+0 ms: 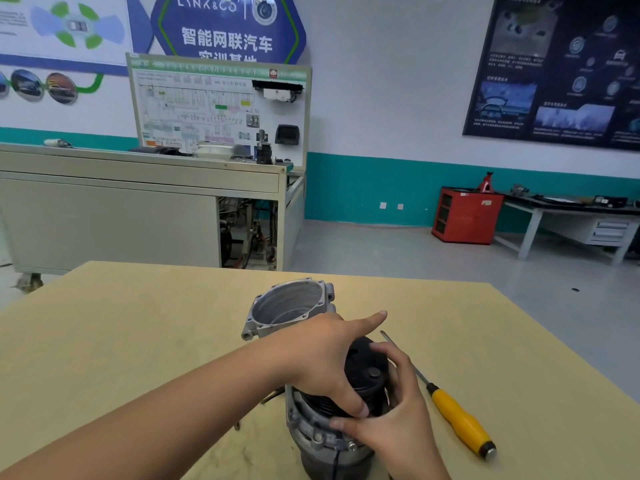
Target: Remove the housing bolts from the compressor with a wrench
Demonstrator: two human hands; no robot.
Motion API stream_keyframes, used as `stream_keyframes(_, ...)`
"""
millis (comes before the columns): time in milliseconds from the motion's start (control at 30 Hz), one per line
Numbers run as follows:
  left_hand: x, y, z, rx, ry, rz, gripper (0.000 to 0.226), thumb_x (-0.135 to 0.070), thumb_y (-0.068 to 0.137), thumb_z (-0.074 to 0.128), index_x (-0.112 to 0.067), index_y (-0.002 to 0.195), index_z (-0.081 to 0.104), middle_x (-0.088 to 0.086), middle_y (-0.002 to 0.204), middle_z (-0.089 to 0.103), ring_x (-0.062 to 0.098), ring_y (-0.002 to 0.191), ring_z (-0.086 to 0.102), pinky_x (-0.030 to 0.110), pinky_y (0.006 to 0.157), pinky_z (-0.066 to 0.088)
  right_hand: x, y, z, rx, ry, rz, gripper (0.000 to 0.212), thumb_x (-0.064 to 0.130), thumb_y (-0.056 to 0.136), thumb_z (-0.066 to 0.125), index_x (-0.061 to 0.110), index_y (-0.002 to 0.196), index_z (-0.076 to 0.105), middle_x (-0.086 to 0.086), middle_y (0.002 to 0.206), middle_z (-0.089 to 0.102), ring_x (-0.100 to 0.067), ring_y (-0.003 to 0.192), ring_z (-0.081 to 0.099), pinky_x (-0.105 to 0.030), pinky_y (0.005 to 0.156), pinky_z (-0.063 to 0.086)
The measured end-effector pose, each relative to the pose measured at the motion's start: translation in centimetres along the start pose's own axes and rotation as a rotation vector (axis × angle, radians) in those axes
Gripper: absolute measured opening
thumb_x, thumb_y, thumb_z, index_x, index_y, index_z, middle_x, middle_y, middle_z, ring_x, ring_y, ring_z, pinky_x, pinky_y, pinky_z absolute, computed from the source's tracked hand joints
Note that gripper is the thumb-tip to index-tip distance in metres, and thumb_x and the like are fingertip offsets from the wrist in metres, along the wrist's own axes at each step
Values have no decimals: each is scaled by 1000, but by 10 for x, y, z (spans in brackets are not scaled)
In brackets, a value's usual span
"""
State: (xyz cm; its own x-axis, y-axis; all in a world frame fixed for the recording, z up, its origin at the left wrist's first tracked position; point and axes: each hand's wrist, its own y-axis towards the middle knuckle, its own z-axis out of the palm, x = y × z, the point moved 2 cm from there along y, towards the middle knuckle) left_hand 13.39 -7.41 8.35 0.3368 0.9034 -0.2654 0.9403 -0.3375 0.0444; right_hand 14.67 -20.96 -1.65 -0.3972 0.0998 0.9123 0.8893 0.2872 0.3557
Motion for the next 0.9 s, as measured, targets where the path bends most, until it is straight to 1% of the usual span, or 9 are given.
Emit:
stream_keyframes(233,1,0,10,-3,38,-10,117,-50,64,80,-39,151,2,1,123,43,18,116,42,26,87,40,-2,-2,-2,45,-54,-40,99,37,27,93,59,110,44,37,114,53,14,108,52,-5,80,46)
stream_keyframes(433,2,-8,18,-86,-5,-31,106,-50,68,77,-34,151,15,-3,133,40,17,126,38,31,103,38,1,-2,-3,64,-65,-4,103,38,33,92,66,113,33,37,112,55,12,108,54,-11,87,46)
stream_keyframes(500,3,-16,26,-158,-24,-41,92,-51,74,72,-33,150,23,-3,143,35,19,135,28,34,110,31,5,-2,-4,85,-96,9,106,38,36,90,70,115,27,29,115,58,7,107,57,-15,88,48)
stream_keyframes(600,0,-37,47,-324,-11,-64,73,-50,86,59,-35,149,26,-7,158,15,12,145,1,31,118,9,12,-6,-2,103,-126,10,101,38,45,78,74,119,20,26,125,52,5,108,57,-19,89,51)
stream_keyframes(700,-6,-65,73,-458,-65,-104,65,-50,91,49,-45,148,16,-17,159,-2,5,143,-19,25,116,-2,17,-20,0,101,-99,-3,99,30,52,79,69,124,24,22,131,51,2,117,54,-30,100,47)
stream_keyframes(767,-10,-84,83,-502,-108,-102,63,-51,93,45,-56,141,4,-25,155,-15,0,139,-29,15,111,-9,16,-32,0,70,-97,-11,97,27,59,84,62,129,27,29,131,48,7,119,49,-25,101,43)
stream_keyframes(833,-11,-105,96,-502,-139,-111,59,-50,93,45,-61,133,2,-30,150,-19,0,140,-28,11,108,-11,18,-44,-6,57,-135,-23,88,23,69,82,60,129,29,46,126,41,19,118,41,-13,97,37)
stream_keyframes(867,-14,-119,101,-551,-89,-72,56,-47,93,48,-58,134,12,-27,153,-9,7,145,-17,14,111,-5,20,-51,-11,37,-172,-36,83,21,73,79,60,127,30,51,123,37,24,117,37,-11,96,35)
stream_keyframes(900,-13,-130,106,-621,-53,-9,50,-40,92,53,-49,135,30,-19,155,11,20,148,4,21,114,8,26,-59,-14,36,-186,-36,78,20,76,77,60,125,31,54,121,35,28,115,33,-12,97,32)
